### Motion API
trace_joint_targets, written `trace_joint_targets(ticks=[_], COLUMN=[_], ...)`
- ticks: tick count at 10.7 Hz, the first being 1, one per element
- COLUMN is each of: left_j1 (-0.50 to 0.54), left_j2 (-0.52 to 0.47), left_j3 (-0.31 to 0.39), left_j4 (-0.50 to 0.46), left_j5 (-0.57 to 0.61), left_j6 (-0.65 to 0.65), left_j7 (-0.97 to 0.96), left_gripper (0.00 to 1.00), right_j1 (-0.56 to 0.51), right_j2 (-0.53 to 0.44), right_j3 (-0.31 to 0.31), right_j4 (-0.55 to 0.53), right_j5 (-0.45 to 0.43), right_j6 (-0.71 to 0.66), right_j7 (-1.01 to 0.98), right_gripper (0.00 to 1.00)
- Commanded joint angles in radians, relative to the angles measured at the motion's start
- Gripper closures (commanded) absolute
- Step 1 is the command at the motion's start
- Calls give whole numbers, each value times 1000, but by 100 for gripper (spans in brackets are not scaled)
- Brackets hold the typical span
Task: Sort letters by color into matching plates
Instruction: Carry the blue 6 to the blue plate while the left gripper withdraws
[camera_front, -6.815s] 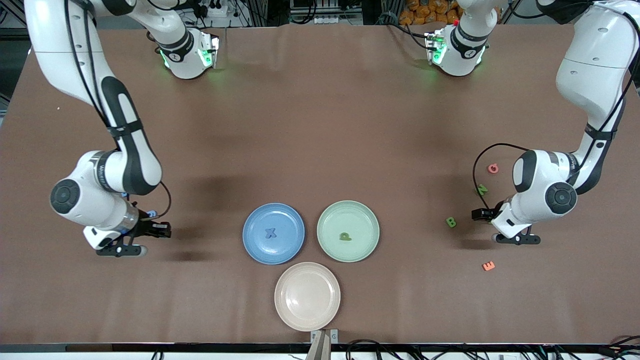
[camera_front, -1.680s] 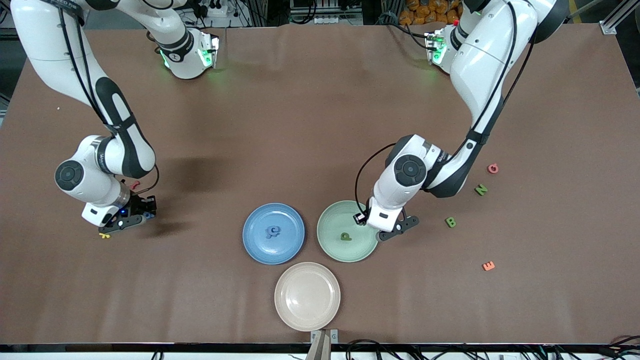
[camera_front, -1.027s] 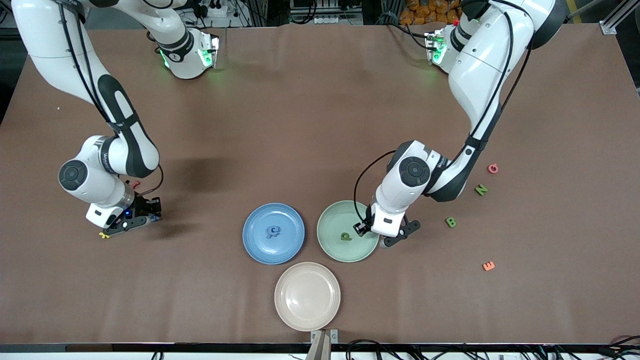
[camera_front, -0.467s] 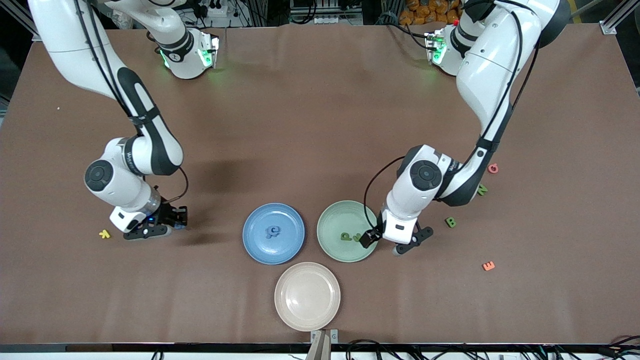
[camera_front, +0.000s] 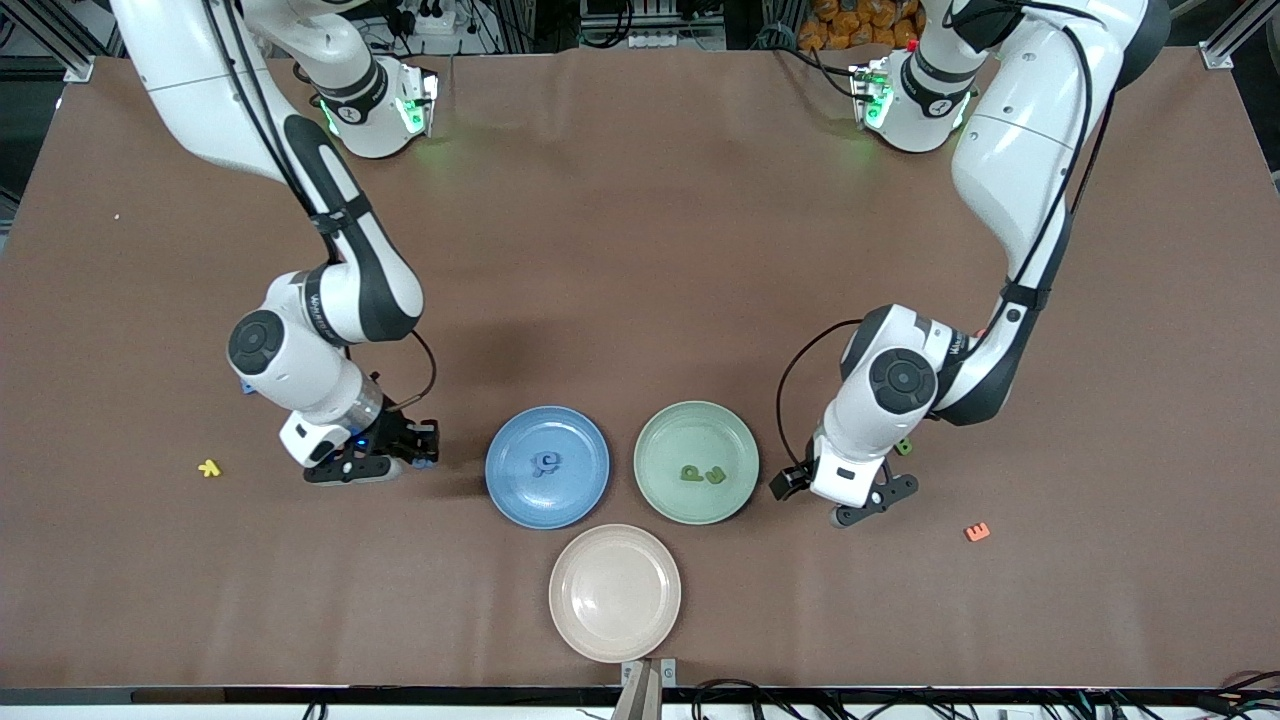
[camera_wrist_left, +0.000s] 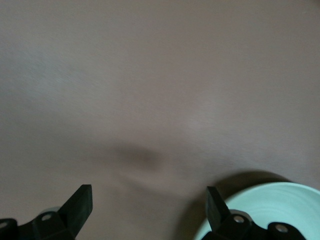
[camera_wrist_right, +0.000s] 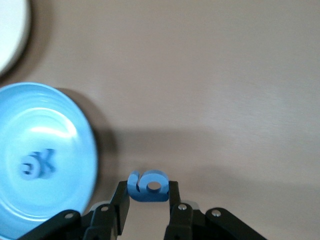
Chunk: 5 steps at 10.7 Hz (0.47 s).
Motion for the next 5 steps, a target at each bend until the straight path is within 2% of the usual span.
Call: trace_joint_targets(ticks=[1,2,5], left_j1=[59,85,143], left_j2=[-25,-22,-11], left_j3=[-4,-5,-4], left_j4=[-14,-14,-18], left_j5=[21,14,4], left_j6=[-51,-51,-88], left_j7=[145,182,191], left_gripper=[0,0,0], right_j1=[49,52,108], right_j2=[75,101,119], right_j3=[44,75,86], right_j4=[111,145,158], right_j5=[25,25,23], right_j6=[-6,-6,-5], right_j7=[94,114,141], right_gripper=[73,73,73])
